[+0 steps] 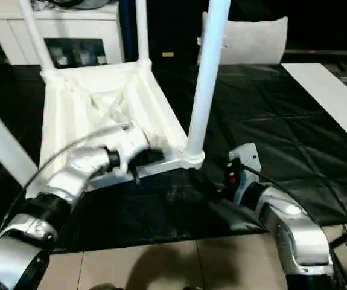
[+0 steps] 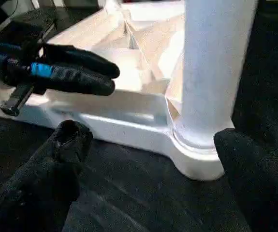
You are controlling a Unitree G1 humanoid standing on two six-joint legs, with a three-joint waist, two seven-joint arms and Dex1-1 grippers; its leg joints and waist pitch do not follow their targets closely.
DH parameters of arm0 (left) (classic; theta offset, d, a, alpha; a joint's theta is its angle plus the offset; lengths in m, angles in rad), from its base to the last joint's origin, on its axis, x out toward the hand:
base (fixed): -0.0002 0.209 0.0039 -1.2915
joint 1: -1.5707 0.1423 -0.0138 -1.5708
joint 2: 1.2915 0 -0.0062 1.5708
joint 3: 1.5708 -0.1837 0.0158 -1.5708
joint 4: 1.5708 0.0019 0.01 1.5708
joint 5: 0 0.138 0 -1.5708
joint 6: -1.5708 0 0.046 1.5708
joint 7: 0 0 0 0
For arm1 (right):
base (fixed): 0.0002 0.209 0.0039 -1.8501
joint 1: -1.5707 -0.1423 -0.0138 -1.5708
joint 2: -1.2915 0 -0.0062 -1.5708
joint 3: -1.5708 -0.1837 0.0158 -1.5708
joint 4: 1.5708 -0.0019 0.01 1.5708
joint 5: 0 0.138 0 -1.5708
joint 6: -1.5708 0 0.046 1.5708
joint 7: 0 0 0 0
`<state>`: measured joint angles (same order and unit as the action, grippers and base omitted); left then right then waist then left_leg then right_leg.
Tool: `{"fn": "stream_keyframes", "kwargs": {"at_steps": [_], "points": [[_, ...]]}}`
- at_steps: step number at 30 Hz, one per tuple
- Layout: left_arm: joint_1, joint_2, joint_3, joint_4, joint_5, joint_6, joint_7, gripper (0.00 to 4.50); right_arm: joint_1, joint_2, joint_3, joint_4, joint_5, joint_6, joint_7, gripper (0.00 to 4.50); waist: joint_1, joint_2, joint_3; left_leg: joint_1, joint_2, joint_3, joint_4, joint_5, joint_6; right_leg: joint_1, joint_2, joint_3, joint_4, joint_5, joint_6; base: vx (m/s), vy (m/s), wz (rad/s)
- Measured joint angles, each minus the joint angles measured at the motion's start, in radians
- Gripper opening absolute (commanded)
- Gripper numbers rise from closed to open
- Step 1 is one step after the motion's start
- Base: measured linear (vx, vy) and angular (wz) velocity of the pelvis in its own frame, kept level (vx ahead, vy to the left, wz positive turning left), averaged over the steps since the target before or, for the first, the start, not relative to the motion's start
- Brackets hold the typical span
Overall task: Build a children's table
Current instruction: Flip table
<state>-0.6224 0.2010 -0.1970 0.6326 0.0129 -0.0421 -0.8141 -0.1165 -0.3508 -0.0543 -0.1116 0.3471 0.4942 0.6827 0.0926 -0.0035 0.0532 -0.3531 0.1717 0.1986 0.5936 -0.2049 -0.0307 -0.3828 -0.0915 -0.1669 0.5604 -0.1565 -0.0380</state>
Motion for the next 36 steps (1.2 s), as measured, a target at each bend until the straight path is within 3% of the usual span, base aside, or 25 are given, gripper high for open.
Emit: {"fn": "stream_keyframes", "kwargs": {"at_steps": [4,8,17,23,28,36], "points": [[0.077,-0.019,0.018,-0.080,-0.026,0.058,0.027,1.43,0.000,0.005,0.017,-0.002,-0.004,0.000,-0.001,4.50,0.000,0.000,0.000,-0.001,0.000,0.000,0.000,0.000,0.000,-0.001,0.000,0.000,0.000,0.000,0.000,0.000,0.000,0.00],[0.197,-0.052,0.067,-0.321,-0.107,0.147,0.069,1.73,0.008,0.009,0.025,-0.009,-0.004,0.000,-0.009,4.50,-0.001,0.000,0.000,-0.001,0.000,0.000,0.000,0.000,0.000,-0.001,0.000,0.000,0.000,0.000,0.000,0.000,0.000,0.00],[0.437,-0.079,0.083,-0.542,-0.136,0.193,0.174,2.56,0.022,0.045,0.067,-0.024,-0.036,-0.036,-0.046,4.50,-0.007,0.001,0.000,0.001,0.000,-0.001,0.000,0.000,-0.001,0.001,0.001,0.000,0.000,0.000,0.001,0.000,0.000,0.00],[0.484,-0.041,0.101,-0.661,-0.139,0.231,0.185,3.02,-0.009,0.073,0.089,-0.019,-0.045,-0.081,-0.057,4.50,-0.006,-0.001,0.000,0.002,0.000,-0.001,0.000,0.000,-0.001,0.002,0.001,0.000,-0.001,0.000,0.001,0.000,0.000,0.00],[0.615,0.034,0.112,-0.822,-0.176,0.286,0.170,3.41,-0.100,0.143,0.105,0.044,-0.059,-0.135,-0.078,4.50,-0.017,-0.003,0.001,0.001,0.000,-0.001,-0.001,-0.002,-0.003,0.000,0.002,0.002,-0.001,-0.001,0.001,0.000,0.000,0.00],[0.749,0.133,0.162,-0.996,-0.260,0.389,0.114,3.94,-0.202,0.185,0.139,0.158,-0.076,-0.194,-0.093,4.50,-0.006,-0.010,0.005,0.003,-0.001,0.000,-0.002,-0.002,-0.003,0.000,0.003,0.006,0.000,-0.001,0.001,0.000,0.000,0.00]]}}
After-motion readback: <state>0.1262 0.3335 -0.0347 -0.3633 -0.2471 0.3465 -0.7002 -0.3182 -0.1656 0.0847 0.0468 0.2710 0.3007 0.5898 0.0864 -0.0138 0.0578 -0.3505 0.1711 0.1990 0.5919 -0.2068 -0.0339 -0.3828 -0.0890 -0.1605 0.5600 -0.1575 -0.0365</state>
